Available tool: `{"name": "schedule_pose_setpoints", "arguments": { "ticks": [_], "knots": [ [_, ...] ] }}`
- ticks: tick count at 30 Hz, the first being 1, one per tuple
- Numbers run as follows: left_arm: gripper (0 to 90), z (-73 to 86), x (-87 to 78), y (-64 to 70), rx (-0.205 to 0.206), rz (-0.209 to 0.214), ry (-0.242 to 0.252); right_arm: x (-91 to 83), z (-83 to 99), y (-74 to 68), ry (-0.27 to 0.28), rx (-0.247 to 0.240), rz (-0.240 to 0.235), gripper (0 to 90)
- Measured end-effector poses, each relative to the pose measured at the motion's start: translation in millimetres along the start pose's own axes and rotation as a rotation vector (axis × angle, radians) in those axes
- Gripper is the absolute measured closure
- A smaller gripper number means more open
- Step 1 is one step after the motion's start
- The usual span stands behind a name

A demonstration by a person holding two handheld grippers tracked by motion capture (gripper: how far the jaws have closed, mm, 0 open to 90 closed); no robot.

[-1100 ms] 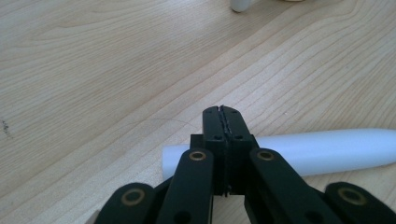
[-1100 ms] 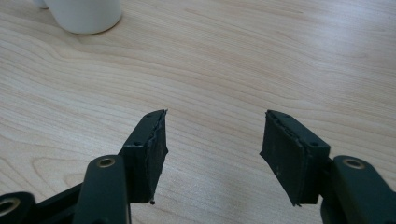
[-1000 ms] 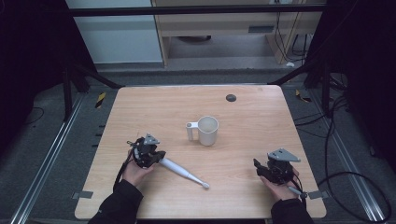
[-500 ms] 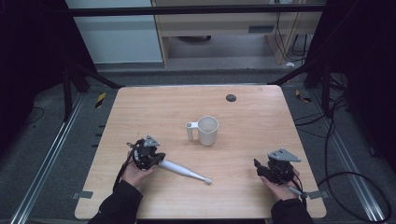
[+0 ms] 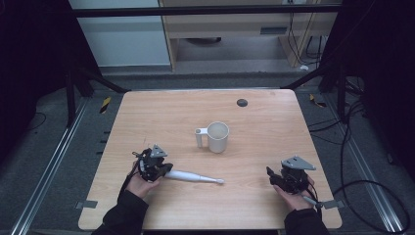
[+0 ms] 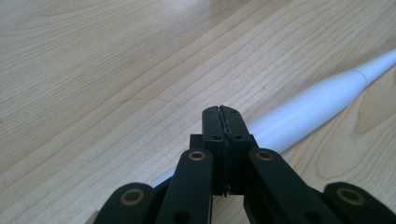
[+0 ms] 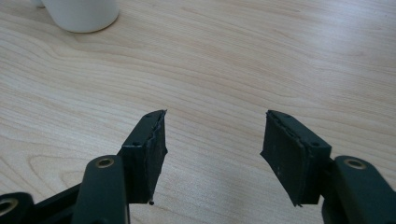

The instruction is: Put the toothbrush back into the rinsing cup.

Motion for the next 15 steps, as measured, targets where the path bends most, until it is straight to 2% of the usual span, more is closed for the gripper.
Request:
{"name": "schedule_pose_setpoints", "arguments": {
  "ticks": [15],
  "knots": [
    [89.1,8.0,-2.5,3.5,0.003,0.015,-0.014,-0.8,0.4,0.9,0.001,0.003,0.000,39.6]
  ]
}}
Point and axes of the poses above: each handheld gripper's, and its own axes: x roughly forward along the jaws, z roughly out of its underside, y roughly to its right, the point moved 7 cm from there along x, roughly forward along the jaws, and after that the axes turned 10 degrees about -y, right-handed, at the moved point
